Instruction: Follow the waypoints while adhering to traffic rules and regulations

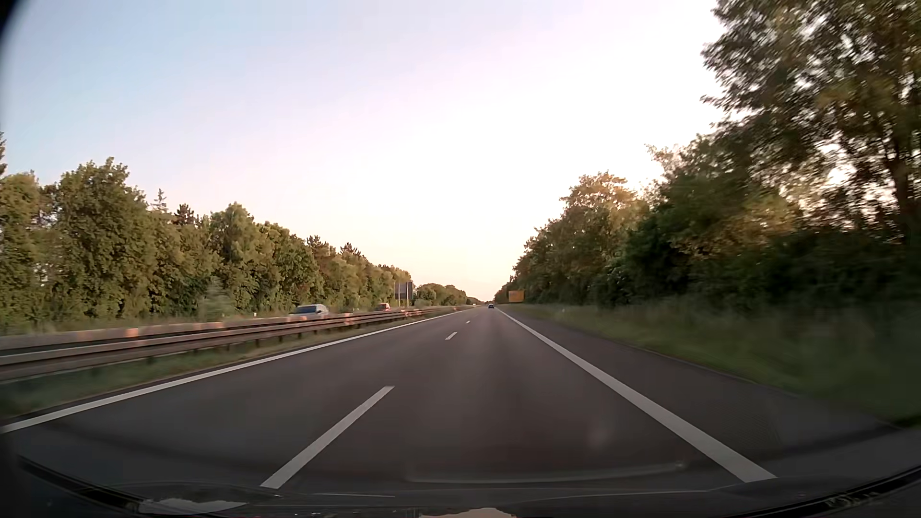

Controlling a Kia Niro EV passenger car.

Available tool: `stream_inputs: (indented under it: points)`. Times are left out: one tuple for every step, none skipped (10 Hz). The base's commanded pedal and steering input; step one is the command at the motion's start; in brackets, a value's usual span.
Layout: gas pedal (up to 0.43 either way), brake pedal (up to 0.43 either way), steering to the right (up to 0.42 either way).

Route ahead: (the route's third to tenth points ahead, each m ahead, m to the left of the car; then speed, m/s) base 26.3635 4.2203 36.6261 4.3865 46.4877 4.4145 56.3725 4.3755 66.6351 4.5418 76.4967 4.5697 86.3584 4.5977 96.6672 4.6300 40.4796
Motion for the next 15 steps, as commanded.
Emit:
stream_inputs:
  points:
    - [0.35, 0.018, -0.001]
    - [0.35, 0.018, -0.001]
    - [0.35, 0.018, -0.001]
    - [0.35, 0.018, -0.001]
    - [0.35, 0.012, -0.001]
    - [0.35, 0.018, -0.001]
    - [0.358, 0.018, -0.001]
    - [0.358, 0.018, -0.001]
    - [0.358, 0.012, -0.001]
    - [0.358, 0.018, -0.003]
    - [0.358, 0.012, -0.003]
    - [0.37, 0.018, -0.003]
    - [0.378, 0.018, -0.003]
    - [0.378, 0.018, -0.002]
    - [0.39, 0.012, -0.001]
